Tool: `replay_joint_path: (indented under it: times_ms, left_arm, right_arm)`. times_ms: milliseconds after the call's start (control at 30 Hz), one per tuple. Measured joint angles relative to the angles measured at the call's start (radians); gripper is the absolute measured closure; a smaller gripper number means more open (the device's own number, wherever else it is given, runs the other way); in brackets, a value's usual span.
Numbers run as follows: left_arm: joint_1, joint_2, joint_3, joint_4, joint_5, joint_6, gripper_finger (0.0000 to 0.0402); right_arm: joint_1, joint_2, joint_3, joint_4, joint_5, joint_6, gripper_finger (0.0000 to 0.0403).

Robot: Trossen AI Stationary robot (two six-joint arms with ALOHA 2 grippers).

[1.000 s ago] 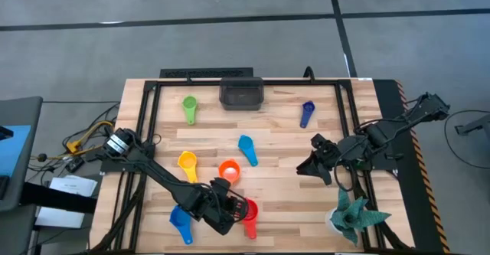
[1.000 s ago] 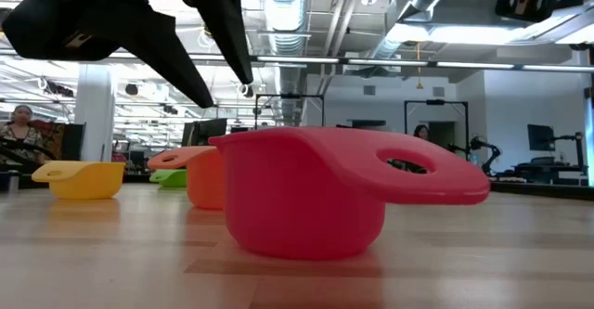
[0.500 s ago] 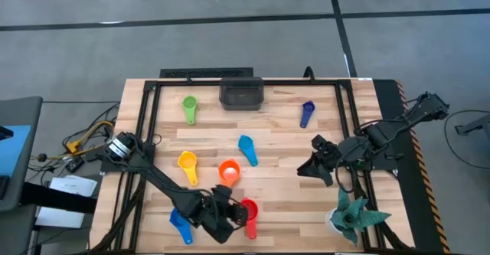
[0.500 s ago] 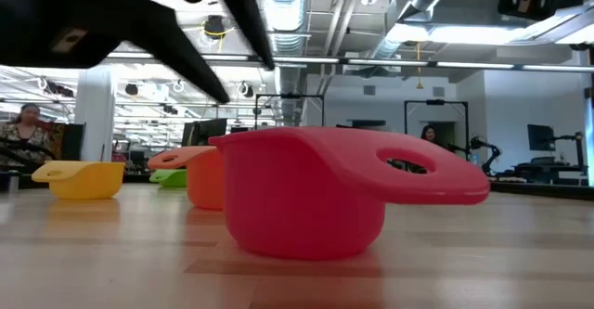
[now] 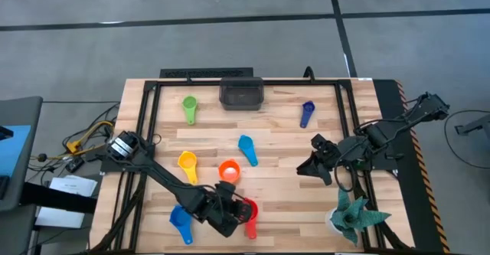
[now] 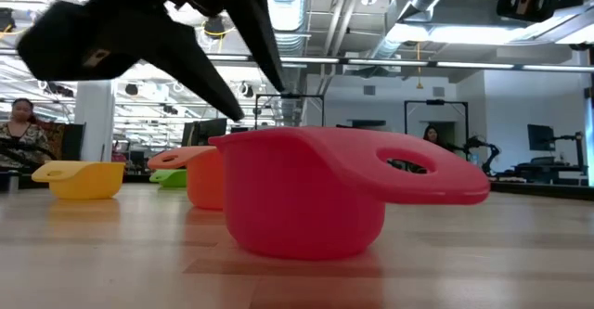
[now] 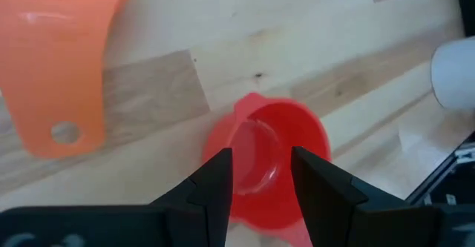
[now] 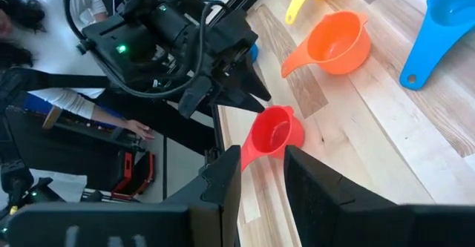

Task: Nest measuring cups in basket
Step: Stack the red measuring cup on top of the orange measuring cup

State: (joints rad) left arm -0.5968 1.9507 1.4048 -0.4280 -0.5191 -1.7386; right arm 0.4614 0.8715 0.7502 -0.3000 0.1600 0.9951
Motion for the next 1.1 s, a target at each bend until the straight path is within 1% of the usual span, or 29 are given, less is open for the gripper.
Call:
replay_joint_path:
  times_ms: [167, 300, 433, 633, 733, 800, 833, 867, 933, 967, 1000, 1033, 1100]
  left_arm:
    - [0.012, 0.000, 0.000, -0.004, 0.044, 0.022, 0.0276]
    - [0.013, 0.000, 0.000, -0.020, 0.043, 0.026, 0.0276]
    - [0.014, 0.000, 0.000, -0.071, 0.044, 0.026, 0.0276]
    - [0.015, 0.000, 0.000, -0.078, 0.050, 0.041, 0.0276]
    - [0.021, -0.007, 0.000, -0.080, 0.108, 0.053, 0.0276]
    - [0.028, -0.033, 0.000, -0.077, 0.157, 0.073, 0.0276]
    - [0.029, -0.054, 0.000, -0.068, 0.161, 0.095, 0.0276]
    - [0.029, -0.072, 0.001, -0.066, 0.151, 0.116, 0.0276]
    - [0.027, -0.092, 0.002, -0.076, 0.088, 0.143, 0.0276]
    - [0.026, -0.096, 0.002, -0.077, 0.091, 0.139, 0.0276]
    - [0.031, -0.103, -0.001, -0.067, 0.126, 0.138, 0.0276]
    - [0.034, -0.115, -0.003, -0.050, 0.130, 0.173, 0.0276]
    - [0.025, -0.136, 0.016, -0.018, 0.034, 0.221, 0.0276]
  right_arm:
    - [0.000, 0.000, 0.000, 0.001, 0.000, 0.001, 0.0274]
    - [0.000, 0.000, 0.000, 0.001, -0.001, 0.001, 0.0274]
    - [0.000, 0.000, 0.000, 0.001, -0.001, 0.001, 0.0274]
    - [-0.015, 0.000, 0.000, 0.002, -0.002, 0.001, 0.0274]
    - [-0.022, 0.000, 0.000, 0.004, -0.005, 0.002, 0.0274]
    - [-0.026, 0.000, 0.000, 0.008, -0.011, 0.008, 0.0274]
    - [-0.028, 0.000, 0.000, 0.016, -0.018, 0.014, 0.0274]
    - [-0.033, 0.000, 0.000, 0.026, -0.026, 0.015, 0.0274]
    - [-0.043, -0.001, 0.000, 0.026, -0.029, 0.014, 0.0274]
    - [-0.049, -0.001, 0.000, 0.024, -0.038, 0.038, 0.0274]
    - [-0.054, 0.000, -0.001, 0.039, -0.058, 0.058, 0.0274]
    - [-0.057, 0.000, -0.001, 0.056, -0.062, 0.043, 0.0274]
    - [-0.052, -0.006, 0.001, 0.032, -0.068, 0.062, 0.0274]
